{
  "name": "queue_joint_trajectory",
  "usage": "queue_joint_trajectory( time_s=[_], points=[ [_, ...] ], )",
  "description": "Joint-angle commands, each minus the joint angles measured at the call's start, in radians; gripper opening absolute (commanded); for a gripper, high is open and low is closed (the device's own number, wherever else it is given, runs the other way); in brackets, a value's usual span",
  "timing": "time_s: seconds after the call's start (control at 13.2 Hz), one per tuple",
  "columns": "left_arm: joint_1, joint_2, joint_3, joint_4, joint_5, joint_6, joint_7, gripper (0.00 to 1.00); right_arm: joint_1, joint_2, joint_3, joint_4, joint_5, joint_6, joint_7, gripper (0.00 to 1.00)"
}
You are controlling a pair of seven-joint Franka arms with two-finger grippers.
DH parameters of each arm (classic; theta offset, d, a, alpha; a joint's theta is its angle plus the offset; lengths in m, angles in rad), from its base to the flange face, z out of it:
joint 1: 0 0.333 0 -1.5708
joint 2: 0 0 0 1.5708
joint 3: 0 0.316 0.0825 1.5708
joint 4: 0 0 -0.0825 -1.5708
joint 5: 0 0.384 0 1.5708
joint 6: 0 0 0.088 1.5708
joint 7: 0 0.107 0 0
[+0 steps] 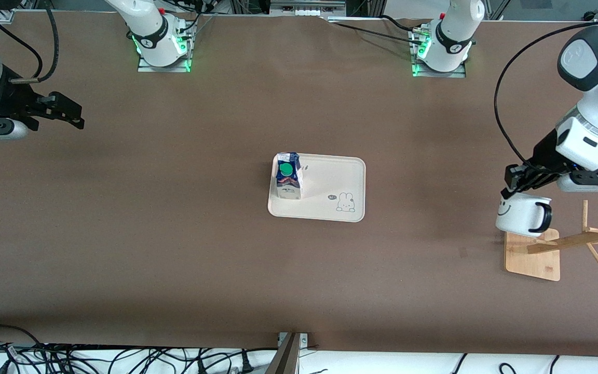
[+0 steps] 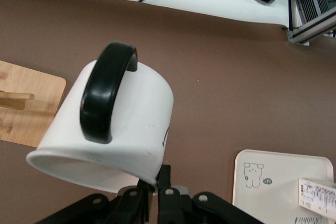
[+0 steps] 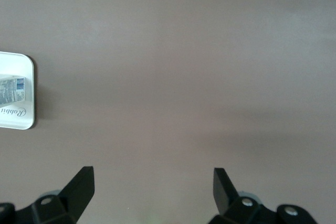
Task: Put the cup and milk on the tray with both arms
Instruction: 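Lift the white mug off the mug tree peg with the left gripper, then carry the white mug with the left gripper over the tray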
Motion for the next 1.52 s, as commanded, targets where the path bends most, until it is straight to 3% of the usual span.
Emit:
queue_joint_trajectory(
  time_s=[0.0, 0.15, 0.3, 0.46, 0.68, 1.29, 1.44],
  points=[
    [-0.016, 0.085, -0.046, 0.147, 0.088, -0.143, -0.046, 0.0, -0.008, 0.01, -0.002, 0.026, -0.001, -0.013, 0.005, 1.0],
    [-0.099, 0.157, -0.049, 0.262, 0.183, -0.255, -0.093, 0.0, -0.008, 0.01, -0.002, 0.026, -0.001, -0.011, 0.005, 1.0],
    [-0.198, 0.226, -0.049, 0.346, 0.252, -0.337, -0.261, 0.0, -0.008, 0.01, -0.002, 0.026, -0.001, -0.011, 0.005, 1.0],
    [-0.265, 0.284, -0.046, 0.383, 0.257, -0.377, -0.432, 0.0, -0.008, 0.011, -0.002, 0.026, -0.002, -0.01, 0.005, 1.0],
    [-0.325, 0.449, -0.049, 0.498, 0.241, -0.522, -0.44, 0.0, -0.008, 0.01, -0.002, 0.026, -0.002, -0.011, 0.005, 1.0],
    [-0.522, 0.718, -0.055, 0.646, 0.23, -0.491, -0.567, 0.0, -0.008, 0.01, -0.002, 0.026, -0.002, -0.011, 0.005, 1.0],
    [-0.541, 0.761, -0.053, 0.646, 0.135, -0.484, -0.655, 0.0, -0.008, 0.01, -0.002, 0.026, -0.002, -0.013, 0.005, 1.0]
  ],
)
